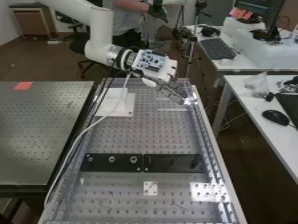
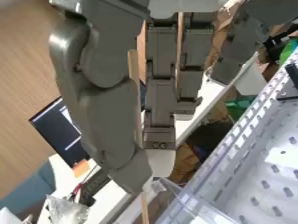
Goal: Grab the chopstick and place it in the clear container
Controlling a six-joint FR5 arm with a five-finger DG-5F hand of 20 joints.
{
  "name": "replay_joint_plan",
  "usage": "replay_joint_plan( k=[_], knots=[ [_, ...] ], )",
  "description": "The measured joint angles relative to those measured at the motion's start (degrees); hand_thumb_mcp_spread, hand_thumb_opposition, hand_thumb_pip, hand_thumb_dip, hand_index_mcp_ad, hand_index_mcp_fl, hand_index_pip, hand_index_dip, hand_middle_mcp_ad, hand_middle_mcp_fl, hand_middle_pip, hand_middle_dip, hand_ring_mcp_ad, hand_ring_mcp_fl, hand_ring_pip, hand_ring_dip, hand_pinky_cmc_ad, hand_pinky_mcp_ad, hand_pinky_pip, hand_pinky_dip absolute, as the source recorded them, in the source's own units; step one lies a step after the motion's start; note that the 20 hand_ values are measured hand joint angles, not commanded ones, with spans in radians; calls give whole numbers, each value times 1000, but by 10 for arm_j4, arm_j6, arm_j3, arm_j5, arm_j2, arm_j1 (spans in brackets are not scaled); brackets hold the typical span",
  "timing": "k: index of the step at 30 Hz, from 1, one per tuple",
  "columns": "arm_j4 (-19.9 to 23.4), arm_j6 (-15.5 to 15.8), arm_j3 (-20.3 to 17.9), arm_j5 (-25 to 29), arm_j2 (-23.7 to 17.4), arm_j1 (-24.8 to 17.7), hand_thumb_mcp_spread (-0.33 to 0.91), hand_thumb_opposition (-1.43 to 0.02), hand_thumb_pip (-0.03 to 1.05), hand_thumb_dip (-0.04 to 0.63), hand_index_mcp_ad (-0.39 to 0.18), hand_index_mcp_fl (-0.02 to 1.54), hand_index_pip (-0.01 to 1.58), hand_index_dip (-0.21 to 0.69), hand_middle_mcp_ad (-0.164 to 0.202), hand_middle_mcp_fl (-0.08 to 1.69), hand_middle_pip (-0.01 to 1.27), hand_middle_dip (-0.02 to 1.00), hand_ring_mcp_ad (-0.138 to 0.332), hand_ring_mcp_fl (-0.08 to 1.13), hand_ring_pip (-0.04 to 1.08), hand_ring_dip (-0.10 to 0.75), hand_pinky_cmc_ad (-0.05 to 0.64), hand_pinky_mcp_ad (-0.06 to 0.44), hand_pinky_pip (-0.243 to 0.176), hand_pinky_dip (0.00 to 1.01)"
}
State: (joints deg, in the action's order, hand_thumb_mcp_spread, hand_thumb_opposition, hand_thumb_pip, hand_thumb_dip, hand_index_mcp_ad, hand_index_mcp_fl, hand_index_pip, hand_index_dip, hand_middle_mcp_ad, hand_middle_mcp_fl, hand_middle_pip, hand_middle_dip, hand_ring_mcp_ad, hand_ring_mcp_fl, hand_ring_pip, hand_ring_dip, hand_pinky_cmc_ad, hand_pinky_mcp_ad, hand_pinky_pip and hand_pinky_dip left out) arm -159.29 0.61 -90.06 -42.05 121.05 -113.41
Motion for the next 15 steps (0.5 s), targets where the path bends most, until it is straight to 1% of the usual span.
replay_joint_plan(
  k=[5, 11, 12, 13, 15],
  knots=[
    [-2, -7, 5, 3, 8, -2, 677, -1145, 419, 304, -147, 1463, 180, 389, 44, 1347, 452, 405, 40, 703, 80, 265, 447, 250, 96, 154],
    [16, 22, 8, 35, 13, -8, 677, -1145, 419, 300, -147, 1456, 183, 379, 44, 1351, 454, 393, 40, 707, 75, 262, 447, 250, 94, 155],
    [20, 26, 10, 46, 15, -9, 677, -1145, 419, 304, -147, 1456, 183, 379, 40, 1351, 454, 391, 42, 700, 79, 262, 447, 250, 94, 171],
    [24, 31, 11, 55, 17, -10, 677, -1145, 419, 300, -147, 1456, 185, 379, 44, 1344, 459, 391, 42, 717, 80, 262, 447, 250, 94, 187],
    [32, 37, 12, 60, 19, -12, 677, -1145, 419, 300, -150, 1459, 187, 379, 44, 1344, 468, 379, 38, 735, 77, 262, 447, 250, 94, 215]
  ],
)
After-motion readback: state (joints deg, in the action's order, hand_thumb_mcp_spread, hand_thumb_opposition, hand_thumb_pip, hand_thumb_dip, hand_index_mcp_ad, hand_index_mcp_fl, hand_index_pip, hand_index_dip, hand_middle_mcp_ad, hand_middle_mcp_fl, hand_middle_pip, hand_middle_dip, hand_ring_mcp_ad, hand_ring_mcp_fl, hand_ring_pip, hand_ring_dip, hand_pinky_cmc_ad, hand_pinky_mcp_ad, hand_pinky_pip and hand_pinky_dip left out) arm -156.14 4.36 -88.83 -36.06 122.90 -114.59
